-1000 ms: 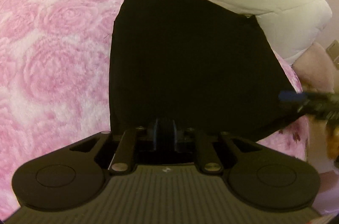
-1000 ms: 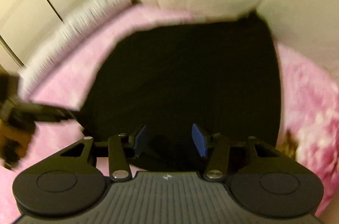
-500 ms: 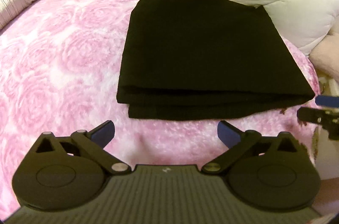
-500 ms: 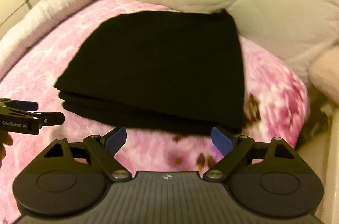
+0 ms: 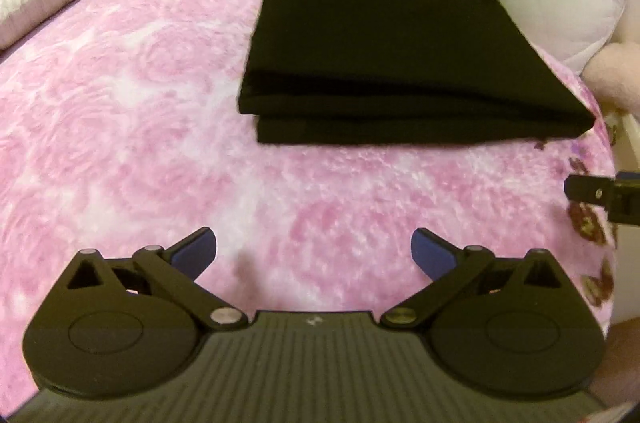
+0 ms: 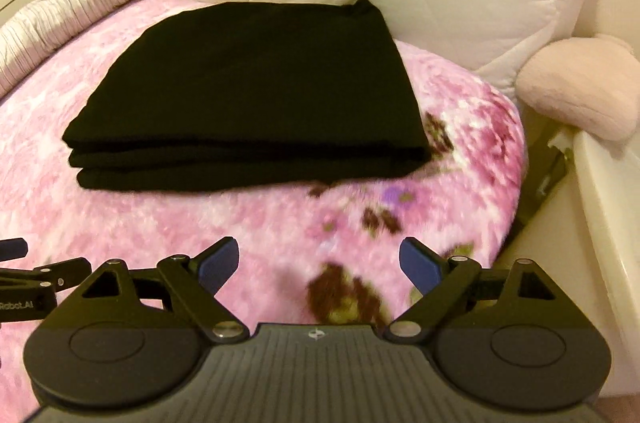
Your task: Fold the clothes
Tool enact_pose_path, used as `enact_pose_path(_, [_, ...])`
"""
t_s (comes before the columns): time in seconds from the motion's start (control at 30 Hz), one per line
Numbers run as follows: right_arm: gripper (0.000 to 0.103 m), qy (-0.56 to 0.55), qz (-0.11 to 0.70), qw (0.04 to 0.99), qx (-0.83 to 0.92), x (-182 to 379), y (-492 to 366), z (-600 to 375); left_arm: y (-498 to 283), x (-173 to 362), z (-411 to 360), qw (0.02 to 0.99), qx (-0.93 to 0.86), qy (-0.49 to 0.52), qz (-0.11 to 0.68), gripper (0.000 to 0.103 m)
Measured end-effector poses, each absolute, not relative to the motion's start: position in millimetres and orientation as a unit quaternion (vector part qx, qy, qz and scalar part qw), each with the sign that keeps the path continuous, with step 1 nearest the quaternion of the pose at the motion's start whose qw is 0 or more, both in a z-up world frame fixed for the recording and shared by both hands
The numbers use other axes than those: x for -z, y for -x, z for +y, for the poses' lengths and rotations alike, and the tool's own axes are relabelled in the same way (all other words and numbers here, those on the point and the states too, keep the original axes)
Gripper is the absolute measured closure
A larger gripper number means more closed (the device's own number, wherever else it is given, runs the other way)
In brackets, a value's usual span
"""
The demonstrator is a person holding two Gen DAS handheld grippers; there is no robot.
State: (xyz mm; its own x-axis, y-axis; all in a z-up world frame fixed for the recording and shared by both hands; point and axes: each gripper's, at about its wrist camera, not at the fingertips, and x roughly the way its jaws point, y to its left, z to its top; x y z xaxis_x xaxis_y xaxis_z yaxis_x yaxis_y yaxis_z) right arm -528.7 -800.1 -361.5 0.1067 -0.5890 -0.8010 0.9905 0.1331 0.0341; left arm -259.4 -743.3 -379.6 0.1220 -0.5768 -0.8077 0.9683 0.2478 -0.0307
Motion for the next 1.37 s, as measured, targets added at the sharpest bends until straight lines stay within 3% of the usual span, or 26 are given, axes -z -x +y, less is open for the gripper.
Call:
enact_pose_path(0.87, [0.014,-0.3,0.298,0.685,0.594,244,506,-691,283,264,-652,0.721,0.559,-0.239,0.333,0.0])
enact_pose_path(1.37, [0.014,-0.305,0.287,0.688,0.593,209,512,-668,301,229,-640,0.726,0.559,-0.257,0.308,0.0])
